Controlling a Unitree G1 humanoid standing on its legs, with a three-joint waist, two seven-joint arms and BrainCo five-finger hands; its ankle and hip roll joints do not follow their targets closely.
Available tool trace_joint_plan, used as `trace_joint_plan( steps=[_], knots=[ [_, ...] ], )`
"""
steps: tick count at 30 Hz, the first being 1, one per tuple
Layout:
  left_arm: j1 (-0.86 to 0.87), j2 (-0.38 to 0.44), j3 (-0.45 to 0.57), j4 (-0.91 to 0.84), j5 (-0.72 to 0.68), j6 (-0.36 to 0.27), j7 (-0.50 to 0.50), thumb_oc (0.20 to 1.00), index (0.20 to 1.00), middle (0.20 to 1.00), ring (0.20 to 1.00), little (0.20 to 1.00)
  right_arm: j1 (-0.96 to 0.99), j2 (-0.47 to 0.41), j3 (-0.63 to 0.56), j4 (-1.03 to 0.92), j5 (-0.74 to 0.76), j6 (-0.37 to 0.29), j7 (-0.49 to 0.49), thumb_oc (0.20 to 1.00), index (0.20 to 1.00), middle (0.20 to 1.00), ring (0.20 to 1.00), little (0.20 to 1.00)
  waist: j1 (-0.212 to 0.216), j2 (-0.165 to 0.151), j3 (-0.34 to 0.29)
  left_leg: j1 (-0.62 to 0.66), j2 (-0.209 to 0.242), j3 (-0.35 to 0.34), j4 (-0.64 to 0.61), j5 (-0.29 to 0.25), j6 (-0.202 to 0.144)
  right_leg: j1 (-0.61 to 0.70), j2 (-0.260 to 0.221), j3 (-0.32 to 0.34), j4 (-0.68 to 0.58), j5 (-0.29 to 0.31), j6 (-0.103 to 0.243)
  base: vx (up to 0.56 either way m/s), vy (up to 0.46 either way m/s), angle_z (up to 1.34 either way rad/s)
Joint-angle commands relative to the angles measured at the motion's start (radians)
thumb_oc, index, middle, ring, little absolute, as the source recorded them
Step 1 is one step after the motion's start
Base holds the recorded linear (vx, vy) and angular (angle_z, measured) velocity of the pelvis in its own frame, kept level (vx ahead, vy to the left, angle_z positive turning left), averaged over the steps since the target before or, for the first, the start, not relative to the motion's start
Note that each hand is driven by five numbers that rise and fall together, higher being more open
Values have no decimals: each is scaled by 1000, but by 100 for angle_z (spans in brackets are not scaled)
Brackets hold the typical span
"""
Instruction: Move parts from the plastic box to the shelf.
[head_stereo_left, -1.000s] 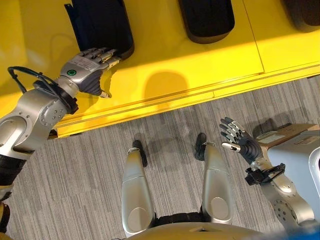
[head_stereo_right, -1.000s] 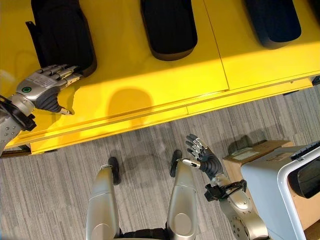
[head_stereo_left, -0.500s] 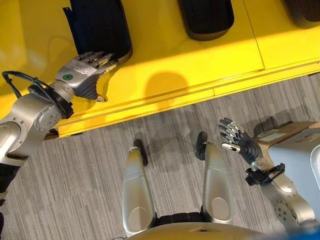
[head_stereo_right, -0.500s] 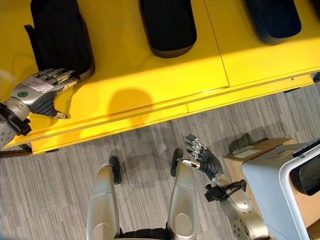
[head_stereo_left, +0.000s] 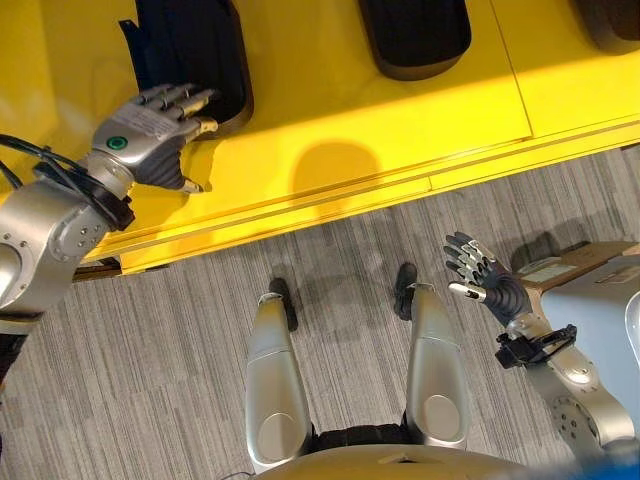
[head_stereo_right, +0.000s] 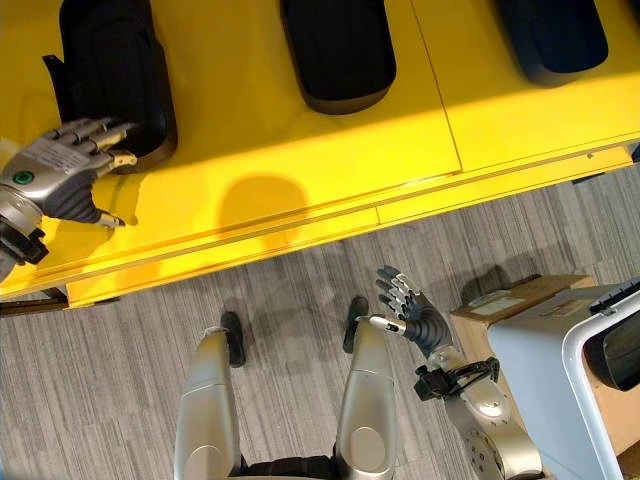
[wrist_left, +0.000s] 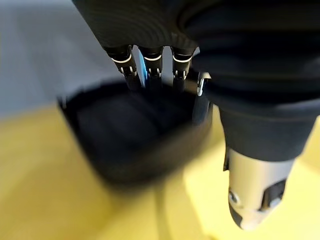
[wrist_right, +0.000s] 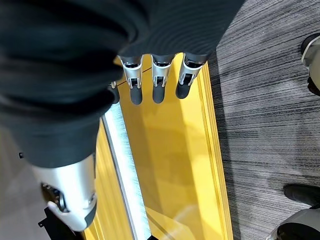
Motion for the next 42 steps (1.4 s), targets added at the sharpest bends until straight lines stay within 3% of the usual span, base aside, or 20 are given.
trace_joint_plan(
  steps=[1, 10, 16, 17, 21, 22, 25, 26, 27, 29, 30, 32, 34, 35, 40, 42],
  knots=[
    [-46, 83, 86, -28, -24, -11, 93, 1000, 1000, 1000, 1000, 1000, 25, -2, -50, -40, 21, -57, 6, 1000, 1000, 1000, 1000, 1000, -2, 3, -58, -22, 54, -28, -87, 103, -33, 143, -74, 36, -50, -8, 52, 0, 0, 0],
    [-93, 155, 101, -38, -54, -15, 125, 1000, 1000, 1000, 1000, 1000, 24, 1, -50, -31, 11, -66, 5, 1000, 1000, 1000, 1000, 1000, 5, 10, -64, -21, 52, -29, -92, 107, -33, 143, -75, 38, -52, -6, 55, 0, 0, 0],
    [-61, 141, 144, -81, -92, -30, 130, 1000, 1000, 1000, 1000, 1000, 23, 6, -57, -31, 5, -73, -1, 1000, 1000, 1000, 1000, 1000, 9, 11, -59, -34, 48, -27, -98, 135, -25, 136, -77, 34, -61, 17, 50, -29, 4, 0],
    [-57, 137, 148, -90, -101, -33, 130, 1000, 1000, 1000, 1000, 1000, 23, 8, -59, -33, 5, -74, -1, 1000, 1000, 1000, 1000, 1000, 10, 11, -64, -25, 50, -29, -96, 113, -32, 144, -76, 36, -58, -2, 54, 83, -17, 3],
    [-13, 90, 179, -134, -137, -56, 144, 1000, 1000, 1000, 1000, 1000, 17, 11, -63, -42, -13, -91, -12, 1000, 1000, 1000, 1000, 1000, 15, 10, -65, -20, 48, -30, -100, 113, -30, 148, -76, 35, -61, 1, 55, 5, 0, 4],
    [-8, 90, 185, -136, -137, -55, 144, 1000, 1000, 1000, 1000, 1000, 17, 10, -62, -42, -13, -91, -12, 1000, 1000, 1000, 1000, 1000, 14, 11, -60, -28, 46, -28, -103, 136, -24, 140, -77, 34, -66, 20, 50, -75, 15, 0],
    [78, -20, 223, -157, -269, -98, 183, 1000, 1000, 1000, 1000, 1000, 5, 12, -93, -77, -79, -144, -46, 1000, 1000, 1000, 1000, 1000, 19, 6, -63, -23, 43, -30, -108, 140, -21, 146, -75, 34, -73, 24, 46, -25, 6, 1],
    [144, -107, 250, -166, -368, -130, 224, 1000, 1000, 1000, 1000, 1000, -4, 14, -107, -100, -121, -177, -76, 1000, 1000, 1000, 1000, 1000, 20, 2, -66, -15, 43, -30, -113, 141, -20, 155, -73, 33, -79, 25, 46, 0, 0, 0],
    [152, -109, 258, -170, -369, -130, 223, 1000, 1000, 1000, 1000, 1000, -4, 11, -105, -101, -122, -177, -77, 1000, 1000, 1000, 1000, 1000, 18, 3, -66, -14, 44, -30, -114, 141, -20, 156, -72, 33, -80, 25, 46, 0, 0, 0],
    [237, -258, 262, -157, -461, -160, 293, 1000, 1000, 1000, 1000, 1000, -36, 1, -125, -134, -227, -233, -146, 1000, 1000, 1000, 1000, 1000, 21, -6, -69, -6, 43, -28, -118, 141, -18, 164, -69, 33, -87, 28, 46, 0, 0, 0],
    [242, -261, 266, -159, -461, -161, 292, 1000, 1000, 1000, 1000, 1000, -36, -1, -123, -135, -228, -233, -147, 1000, 1000, 1000, 1000, 1000, 19, -5, -69, -5, 43, -28, -118, 141, -18, 165, -69, 33, -87, 28, 46, 0, 0, 0],
    [299, -405, 260, -142, -558, -191, 354, 1000, 1000, 1000, 1000, 1000, -64, -31, -136, -174, -355, -251, -197, 1000, 1000, 1000, 1000, 1000, 22, -15, -72, 4, 44, -27, -124, 139, -17, 178, -68, 30, -95, 31, 46, 0, 0, 0],
    [328, -465, 250, -138, -572, -192, 380, 1000, 1000, 1000, 1000, 1000, -77, -50, -153, -190, -394, -266, -219, 1000, 1000, 1000, 1000, 1000, 23, -21, -74, 9, 46, -29, -125, 139, -17, 188, -68, 26, -101, 33, 46, 21, -12, 0],
    [386, -540, 233, -134, -615, -204, 379, 1000, 1000, 1000, 1000, 1000, -97, -89, -191, -214, -518, -271, -267, 1000, 1000, 1000, 1000, 1000, 30, -34, -79, 20, 48, -32, -135, 138, -15, 205, -66, 19, -112, 34, 47, 64, -37, 5],
    [397, -625, 159, -89, -658, -211, 382, 1000, 1000, 1000, 1000, 1000, -192, -134, -215, -167, -714, -257, -366, 1000, 1000, 1000, 1000, 1000, 47, -53, -94, 50, 48, -41, -155, 137, -11, 253, -62, -3, -137, 34, 52, 53, -43, 9],
    [404, -628, 139, -80, -644, -212, 370, 1000, 1000, 1000, 1000, 1000, -254, -175, -219, -149, -867, -243, -424, 1000, 1000, 1000, 1000, 1000, 58, -60, -100, 57, 46, -48, -155, 132, -10, 273, -60, -12, -143, 31, 54, 46, -48, 5]
  ],
)
